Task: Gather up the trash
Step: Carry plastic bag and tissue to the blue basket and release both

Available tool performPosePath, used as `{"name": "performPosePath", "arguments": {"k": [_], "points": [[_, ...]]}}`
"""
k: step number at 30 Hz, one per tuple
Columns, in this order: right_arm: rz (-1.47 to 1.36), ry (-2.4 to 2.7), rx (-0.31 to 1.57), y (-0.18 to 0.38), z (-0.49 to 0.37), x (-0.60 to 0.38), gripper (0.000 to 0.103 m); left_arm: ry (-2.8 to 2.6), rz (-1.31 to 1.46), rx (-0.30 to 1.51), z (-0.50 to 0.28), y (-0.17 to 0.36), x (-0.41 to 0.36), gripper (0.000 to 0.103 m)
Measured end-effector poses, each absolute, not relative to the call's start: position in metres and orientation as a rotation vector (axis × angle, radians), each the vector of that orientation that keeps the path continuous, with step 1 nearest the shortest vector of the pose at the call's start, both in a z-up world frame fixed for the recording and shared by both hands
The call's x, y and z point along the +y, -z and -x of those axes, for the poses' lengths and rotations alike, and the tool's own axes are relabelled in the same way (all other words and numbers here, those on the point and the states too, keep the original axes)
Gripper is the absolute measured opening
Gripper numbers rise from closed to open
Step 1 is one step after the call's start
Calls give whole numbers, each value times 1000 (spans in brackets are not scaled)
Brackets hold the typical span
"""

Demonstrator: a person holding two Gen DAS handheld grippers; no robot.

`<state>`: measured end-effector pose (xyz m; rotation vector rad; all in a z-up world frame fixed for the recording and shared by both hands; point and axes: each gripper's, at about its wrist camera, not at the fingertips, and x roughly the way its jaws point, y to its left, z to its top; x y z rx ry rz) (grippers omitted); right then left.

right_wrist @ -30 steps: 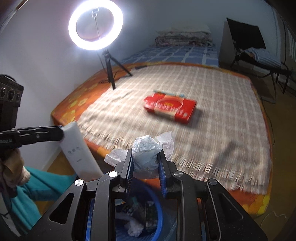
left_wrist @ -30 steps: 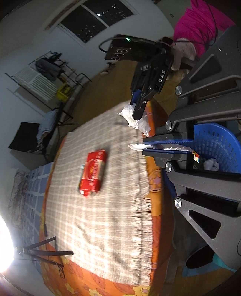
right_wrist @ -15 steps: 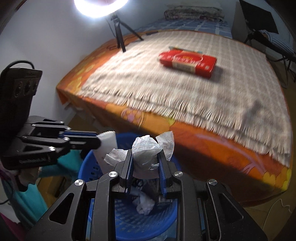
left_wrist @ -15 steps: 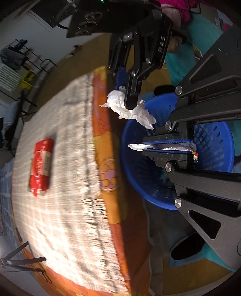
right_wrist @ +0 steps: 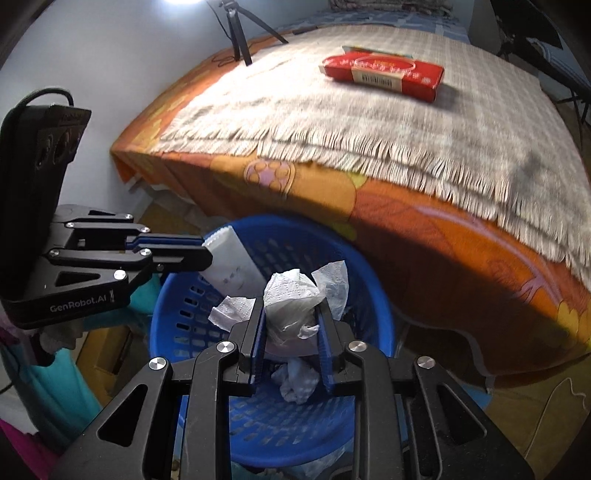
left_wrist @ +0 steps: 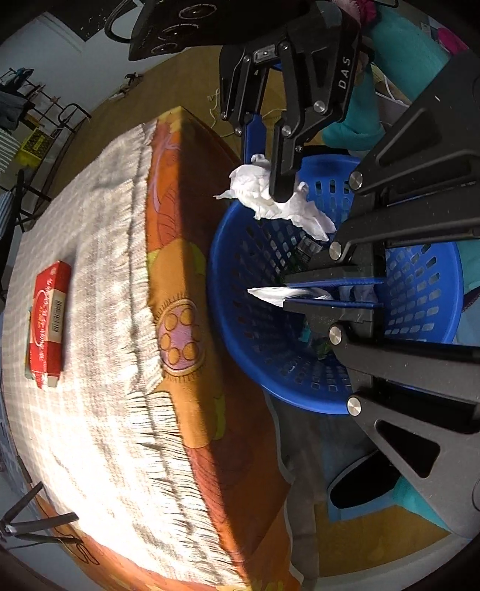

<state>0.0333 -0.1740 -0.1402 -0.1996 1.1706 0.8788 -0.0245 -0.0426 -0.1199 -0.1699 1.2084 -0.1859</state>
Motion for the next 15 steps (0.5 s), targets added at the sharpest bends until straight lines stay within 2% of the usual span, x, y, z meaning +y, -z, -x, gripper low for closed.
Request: {"name": "performPosePath", "arguments": {"k": [9, 14, 15], "points": [[261, -871, 1226, 156, -27, -166, 28, 162, 156, 1260, 18, 131, -44, 5], [233, -875, 1264, 163, -30, -166, 36, 157, 147, 1267, 17, 134, -45, 6], [232, -880, 1267, 164, -30, -167, 39, 155, 147, 1269, 17, 134, -44, 9]]}}
